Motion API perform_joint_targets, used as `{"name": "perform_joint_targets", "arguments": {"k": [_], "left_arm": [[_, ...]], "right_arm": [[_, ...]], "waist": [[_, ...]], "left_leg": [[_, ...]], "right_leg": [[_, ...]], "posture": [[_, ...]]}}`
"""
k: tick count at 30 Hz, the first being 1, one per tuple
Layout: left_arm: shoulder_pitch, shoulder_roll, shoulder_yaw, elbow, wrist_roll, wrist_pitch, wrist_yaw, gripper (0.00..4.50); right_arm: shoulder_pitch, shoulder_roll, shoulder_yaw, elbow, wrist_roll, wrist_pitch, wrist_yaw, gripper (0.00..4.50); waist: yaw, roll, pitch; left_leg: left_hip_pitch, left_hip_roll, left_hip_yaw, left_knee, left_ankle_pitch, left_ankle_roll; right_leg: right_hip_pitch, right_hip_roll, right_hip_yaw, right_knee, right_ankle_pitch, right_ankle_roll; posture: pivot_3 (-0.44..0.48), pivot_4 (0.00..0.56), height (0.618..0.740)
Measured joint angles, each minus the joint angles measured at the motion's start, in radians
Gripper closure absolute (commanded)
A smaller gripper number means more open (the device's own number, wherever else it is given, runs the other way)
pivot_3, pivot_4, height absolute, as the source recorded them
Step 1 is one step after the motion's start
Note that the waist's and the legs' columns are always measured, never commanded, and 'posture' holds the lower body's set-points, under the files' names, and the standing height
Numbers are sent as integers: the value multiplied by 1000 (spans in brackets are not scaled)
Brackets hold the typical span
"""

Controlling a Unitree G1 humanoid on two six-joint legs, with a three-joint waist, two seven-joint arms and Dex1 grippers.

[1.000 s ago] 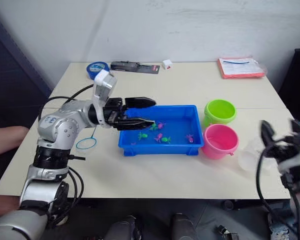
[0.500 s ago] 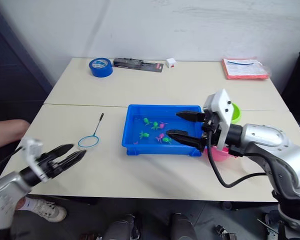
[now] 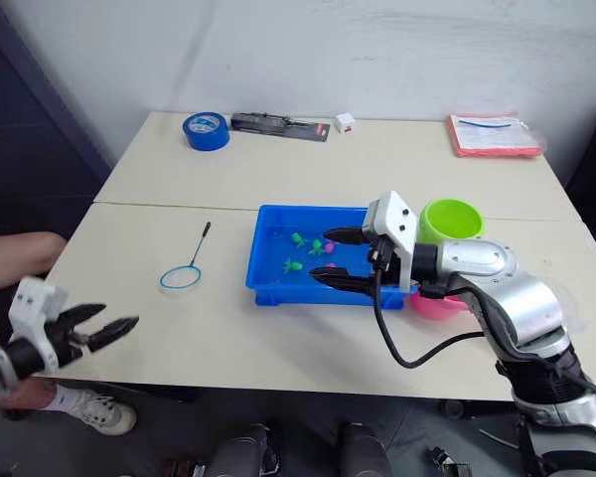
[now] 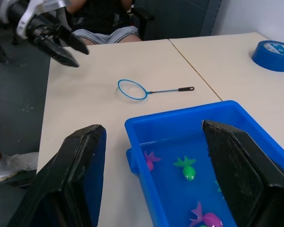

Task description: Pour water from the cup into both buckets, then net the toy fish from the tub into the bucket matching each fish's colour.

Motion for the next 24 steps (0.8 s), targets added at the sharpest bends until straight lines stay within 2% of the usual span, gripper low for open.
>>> {"name": "perform_joint_targets", "arguments": {"k": [3, 4, 6, 9, 13, 18, 24], "left_arm": [[-234, 25, -120, 151, 30, 109, 14, 0], [-362, 28, -207, 262, 67, 139, 8, 0], [-517, 25, -331, 417, 132, 150, -15, 0], [-723, -17, -462, 664, 220, 136, -55, 0], [-944, -101, -569, 994, 353, 11, -71, 0], [-1076, -231, -627, 1281, 487, -178, -8, 0], [-1108, -284, -623, 1421, 560, -223, 36, 0]], "right_arm": [[22, 13, -6, -25, -10, 5, -25, 57], [39, 17, -15, -44, -9, 19, -43, 57], [58, 22, -22, -86, -4, 41, -70, 57], [79, 28, -33, -135, -3, 66, -111, 57], [108, 39, -54, -201, -2, 90, -168, 57], [153, 56, -58, -273, -4, 115, -242, 57], [173, 64, -86, -335, 13, 154, -311, 57]], "waist": [[-2, 0, 0], [2, 0, 0], [2, -1, 0], [2, -2, -1], [6, -4, -2], [16, -5, -1], [28, -6, 0]], "left_leg": [[1, 0, 3, 1, 1, 0], [2, 1, 2, 4, 2, 0], [2, 1, 2, 5, 3, 0], [2, 1, 2, 6, 5, 3], [2, 1, 2, 7, 7, 6], [2, 2, 2, 7, 9, 8], [2, 2, 2, 8, 9, 8]], "right_leg": [[-2, -3, -3, 8, 1, 2], [-2, -3, -7, 11, 1, 2], [-2, -5, -14, 11, 1, 2], [-2, -9, -26, 12, 3, 5], [-1, -9, -33, 10, 8, 15], [-3, -10, -39, 10, 10, 17], [-8, -11, -42, 10, 11, 19]], "posture": [[0, 150, 740], [0, 150, 740], [0, 150, 740], [0, 150, 740], [0, 150, 740], [0, 150, 740], [0, 150, 740]]}}
